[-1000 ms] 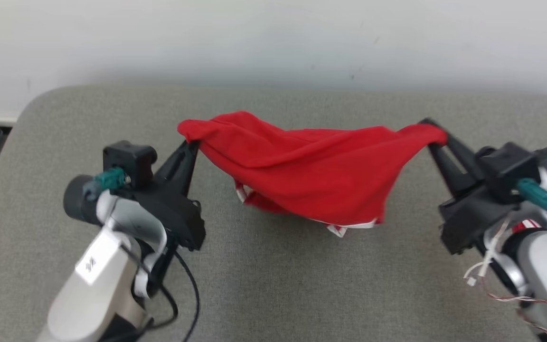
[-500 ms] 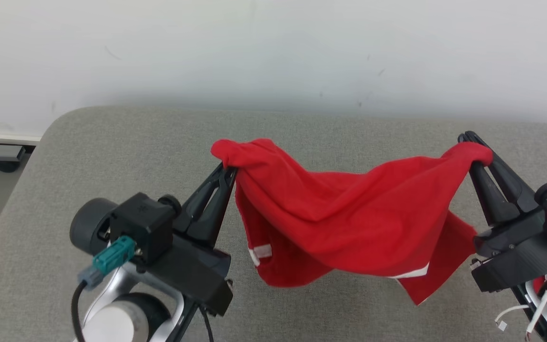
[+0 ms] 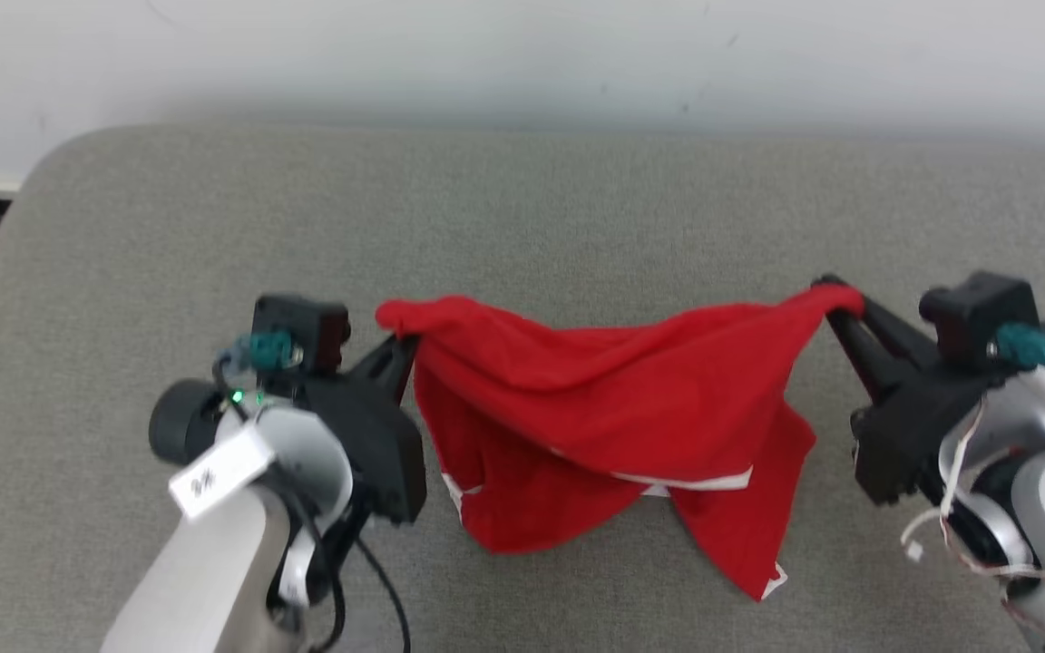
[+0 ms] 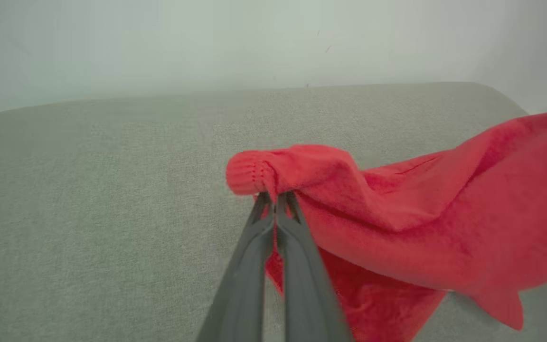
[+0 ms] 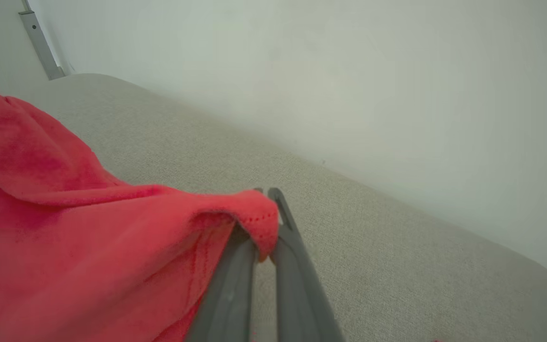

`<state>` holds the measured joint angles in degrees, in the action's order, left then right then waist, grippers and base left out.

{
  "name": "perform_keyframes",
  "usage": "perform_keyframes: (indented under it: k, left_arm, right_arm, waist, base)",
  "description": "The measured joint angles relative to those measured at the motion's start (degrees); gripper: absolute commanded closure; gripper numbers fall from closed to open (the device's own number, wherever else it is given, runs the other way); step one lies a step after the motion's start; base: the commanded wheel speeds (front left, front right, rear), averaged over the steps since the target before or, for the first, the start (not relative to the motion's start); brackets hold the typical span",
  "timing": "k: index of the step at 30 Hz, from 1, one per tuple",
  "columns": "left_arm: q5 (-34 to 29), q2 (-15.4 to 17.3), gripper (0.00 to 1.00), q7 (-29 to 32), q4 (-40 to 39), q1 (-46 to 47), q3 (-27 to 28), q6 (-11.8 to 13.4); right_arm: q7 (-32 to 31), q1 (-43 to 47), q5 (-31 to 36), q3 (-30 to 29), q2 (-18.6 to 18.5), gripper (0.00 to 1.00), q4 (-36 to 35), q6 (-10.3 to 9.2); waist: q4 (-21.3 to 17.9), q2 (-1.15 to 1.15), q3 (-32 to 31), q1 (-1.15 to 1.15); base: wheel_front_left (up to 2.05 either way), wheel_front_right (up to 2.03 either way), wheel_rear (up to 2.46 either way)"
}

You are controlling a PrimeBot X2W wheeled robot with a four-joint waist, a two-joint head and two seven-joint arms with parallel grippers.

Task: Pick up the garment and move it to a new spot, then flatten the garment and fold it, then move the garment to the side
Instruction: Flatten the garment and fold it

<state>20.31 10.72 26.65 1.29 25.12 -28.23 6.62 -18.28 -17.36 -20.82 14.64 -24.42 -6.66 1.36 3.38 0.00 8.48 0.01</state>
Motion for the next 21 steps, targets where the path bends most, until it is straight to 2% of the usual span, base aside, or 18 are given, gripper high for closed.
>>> perform_keyframes:
  k: [6, 7, 8, 9, 16, 21]
  left_arm:
    - [-0.2, -3.3, 1.00, 1.7, 7.9, 9.9, 1.7, 0.2]
    - [-0.3, -3.6, 0.77, 1.8, 9.0, 11.4, 1.9, 0.4]
    - [-0.3, -4.0, 0.50, 1.8, 9.8, 12.8, 2.2, 0.4]
    - [-0.5, -4.5, 0.00, 1.8, 10.8, 14.2, 2.4, 0.4]
    - [-2.3, -6.2, 0.00, -0.8, 17.8, 24.0, 3.7, 0.4]
    - [-2.8, -7.0, 0.00, -4.2, 23.4, 26.7, 4.1, 0.4]
  right_arm:
    - [-1.2, -9.5, 0.3, 0.9, 2.3, 1.00, 6.3, 0.67]
    - [-1.2, -11.0, 0.3, 0.9, 2.8, 0.95, 7.2, 0.67]
    - [-1.2, -12.4, 0.3, 0.9, 3.3, 0.60, 8.0, 0.67]
    - [-1.2, -13.8, 0.3, 0.9, 3.7, 0.00, 8.8, 0.67]
    - [1.8, -22.2, 1.4, 0.5, 5.7, 0.00, 14.8, 0.58]
    - [4.9, -25.4, 2.3, 0.7, 6.7, 0.00, 19.4, 0.18]
  waist:
    - [-0.8, 0.01, 4.7, 0.00]
    - [-0.9, 0.01, 5.5, 0.00]
    - [-1.1, 0.01, 6.3, 0.01]
    - [-1.2, 0.01, 7.2, 0.00]
    - [-2.1, 0.02, 12.8, 0.01]
    - [-2.4, 0.02, 15.5, 0.01]
  base:
    - [0.00, 0.00, 0.00]
    - [0.00, 0.00, 0.00]
    - [0.00, 0.00, 0.00]
    - [0.00, 0.00, 0.00]
    - [0.00, 0.00, 0.00]
    - [0.00, 0.00, 0.00]
